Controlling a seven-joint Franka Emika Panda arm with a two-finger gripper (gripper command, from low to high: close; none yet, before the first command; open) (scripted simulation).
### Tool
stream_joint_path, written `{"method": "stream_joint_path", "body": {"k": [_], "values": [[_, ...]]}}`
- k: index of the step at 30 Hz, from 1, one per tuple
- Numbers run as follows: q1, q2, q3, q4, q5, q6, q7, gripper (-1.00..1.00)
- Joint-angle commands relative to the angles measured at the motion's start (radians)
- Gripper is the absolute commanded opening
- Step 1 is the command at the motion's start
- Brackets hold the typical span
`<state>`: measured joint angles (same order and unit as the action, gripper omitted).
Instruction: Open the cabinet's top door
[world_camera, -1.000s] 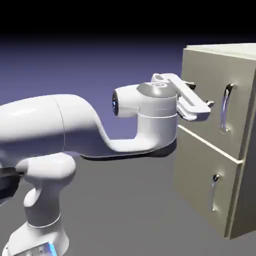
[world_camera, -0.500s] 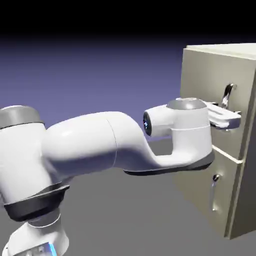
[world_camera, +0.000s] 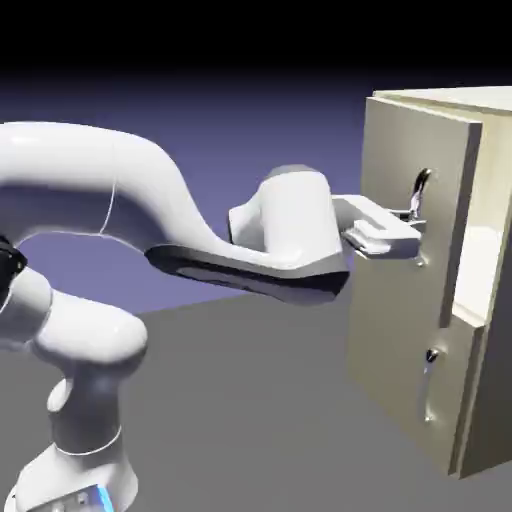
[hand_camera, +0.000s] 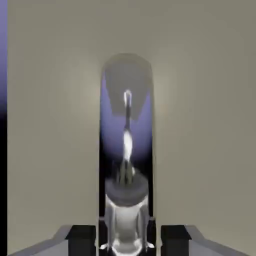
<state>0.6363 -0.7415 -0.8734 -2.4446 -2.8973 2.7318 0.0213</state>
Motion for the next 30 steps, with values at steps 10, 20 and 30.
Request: {"method": "stream_joint_path", "body": {"k": [10,20,30], "values": [[-0.313,-0.076,0.341,-0.228,0.360,-0.164,-0.161,-1.00],[-0.426,-0.217,0.643,-0.405,0.795,-0.393,-0.344,-1.00],[-0.388,-0.260,0.957,-0.456,1.229,-0.699,-0.437,-1.00]]}}
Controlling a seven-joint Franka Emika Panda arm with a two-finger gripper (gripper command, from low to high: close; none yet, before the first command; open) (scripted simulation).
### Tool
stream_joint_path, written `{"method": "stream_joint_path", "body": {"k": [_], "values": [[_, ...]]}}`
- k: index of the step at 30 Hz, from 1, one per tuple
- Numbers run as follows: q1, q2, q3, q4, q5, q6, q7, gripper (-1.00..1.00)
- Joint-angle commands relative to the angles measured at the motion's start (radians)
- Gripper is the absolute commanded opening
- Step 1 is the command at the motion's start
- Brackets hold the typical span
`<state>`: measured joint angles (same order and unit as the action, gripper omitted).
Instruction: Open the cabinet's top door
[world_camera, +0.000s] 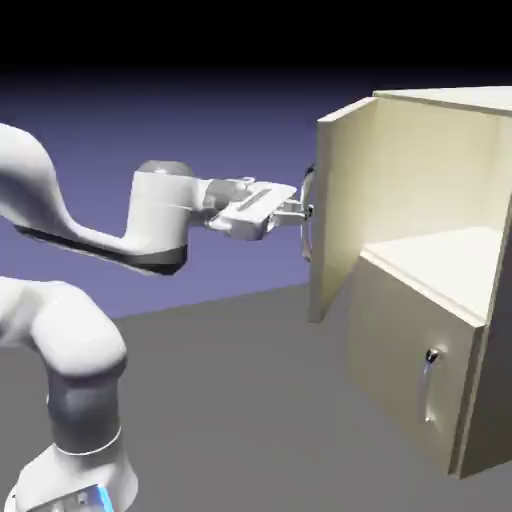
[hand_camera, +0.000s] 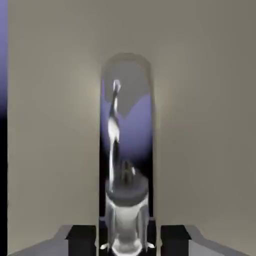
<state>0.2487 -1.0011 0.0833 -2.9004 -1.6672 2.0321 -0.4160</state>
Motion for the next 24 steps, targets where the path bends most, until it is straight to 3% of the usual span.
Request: {"method": "stream_joint_path", "body": {"k": [1,10,24], "values": [[0.007,0.007,0.034,0.004,0.043,-0.035,-0.002,-1.00],[0.021,0.187,0.356,0.149,0.414,-0.405,0.026,-1.00],[-0.177,0.675,0.764,0.611,0.689,-0.999,0.201,-1.00]]}}
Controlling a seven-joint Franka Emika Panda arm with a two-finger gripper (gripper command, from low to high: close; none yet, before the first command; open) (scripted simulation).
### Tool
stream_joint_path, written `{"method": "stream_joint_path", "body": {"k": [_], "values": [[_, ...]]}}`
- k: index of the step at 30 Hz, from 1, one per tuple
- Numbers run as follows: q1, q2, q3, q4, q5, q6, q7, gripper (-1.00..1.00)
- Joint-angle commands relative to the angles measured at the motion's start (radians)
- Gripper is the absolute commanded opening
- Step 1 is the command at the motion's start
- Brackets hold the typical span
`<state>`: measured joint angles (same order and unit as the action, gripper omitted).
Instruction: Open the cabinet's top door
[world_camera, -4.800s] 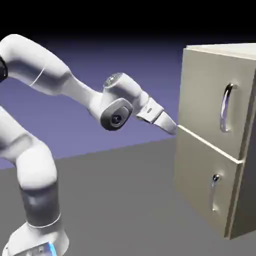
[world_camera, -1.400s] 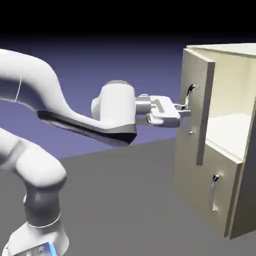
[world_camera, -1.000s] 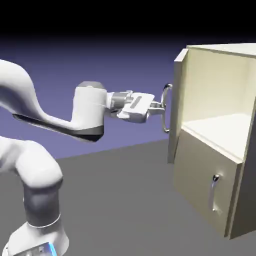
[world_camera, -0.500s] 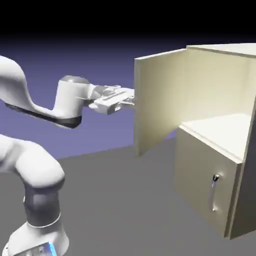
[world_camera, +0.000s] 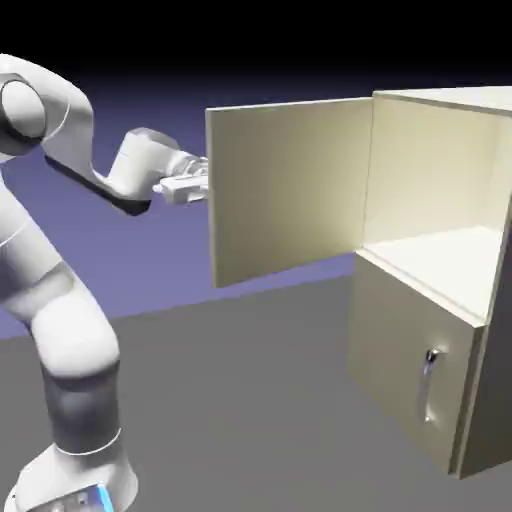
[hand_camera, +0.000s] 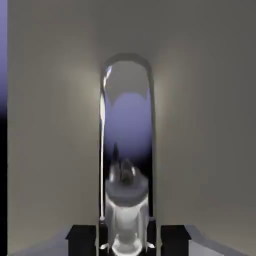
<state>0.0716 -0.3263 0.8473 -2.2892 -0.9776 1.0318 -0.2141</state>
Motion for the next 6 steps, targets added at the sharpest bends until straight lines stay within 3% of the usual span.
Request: {"method": "stream_joint_path", "body": {"k": [1,5,6], "values": [[-0.012,0.037,0.021,0.031,0.005,-0.038,0.017,-1.00],[-0.038,0.179,0.085,0.148,0.016,-0.185,0.091,-1.00],[-0.038,0.179,0.085,0.148,0.016,-0.185,0.091,1.00]]}}
